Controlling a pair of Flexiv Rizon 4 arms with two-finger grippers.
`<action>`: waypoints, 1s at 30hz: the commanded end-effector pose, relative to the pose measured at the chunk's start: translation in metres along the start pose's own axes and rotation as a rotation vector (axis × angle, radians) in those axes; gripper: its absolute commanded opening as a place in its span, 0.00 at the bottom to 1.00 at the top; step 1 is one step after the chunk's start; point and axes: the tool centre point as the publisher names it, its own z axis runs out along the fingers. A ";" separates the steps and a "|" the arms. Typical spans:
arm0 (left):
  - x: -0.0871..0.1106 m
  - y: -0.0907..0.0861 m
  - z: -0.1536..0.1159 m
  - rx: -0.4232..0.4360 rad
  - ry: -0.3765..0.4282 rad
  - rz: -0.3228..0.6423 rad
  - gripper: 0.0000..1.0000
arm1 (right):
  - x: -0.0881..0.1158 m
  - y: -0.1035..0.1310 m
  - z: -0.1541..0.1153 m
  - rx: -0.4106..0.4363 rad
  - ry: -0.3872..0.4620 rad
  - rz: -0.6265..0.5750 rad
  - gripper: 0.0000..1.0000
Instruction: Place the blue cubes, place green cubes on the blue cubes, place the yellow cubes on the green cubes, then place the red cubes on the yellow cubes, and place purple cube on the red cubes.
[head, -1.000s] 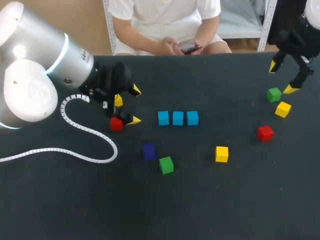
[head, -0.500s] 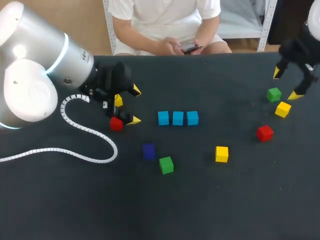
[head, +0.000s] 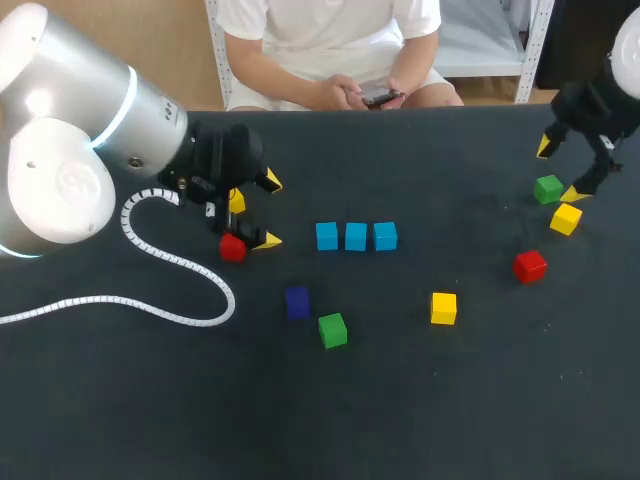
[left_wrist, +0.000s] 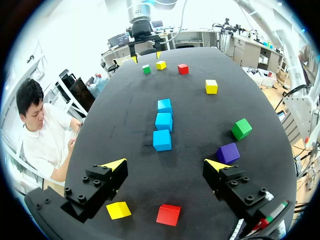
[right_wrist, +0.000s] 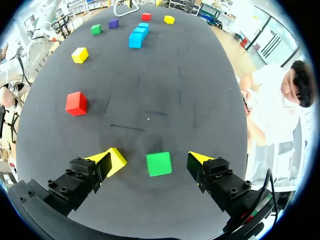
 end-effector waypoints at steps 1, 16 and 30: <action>0.001 0.001 0.000 0.001 -0.004 0.003 1.00 | -0.004 -0.010 0.003 -0.010 -0.013 -0.007 1.00; 0.001 0.001 0.000 0.001 -0.004 0.003 1.00 | 0.008 -0.010 0.011 -0.025 0.024 -0.026 1.00; 0.001 0.001 0.000 0.001 -0.004 0.003 1.00 | 0.013 -0.010 0.020 -0.031 0.039 -0.037 1.00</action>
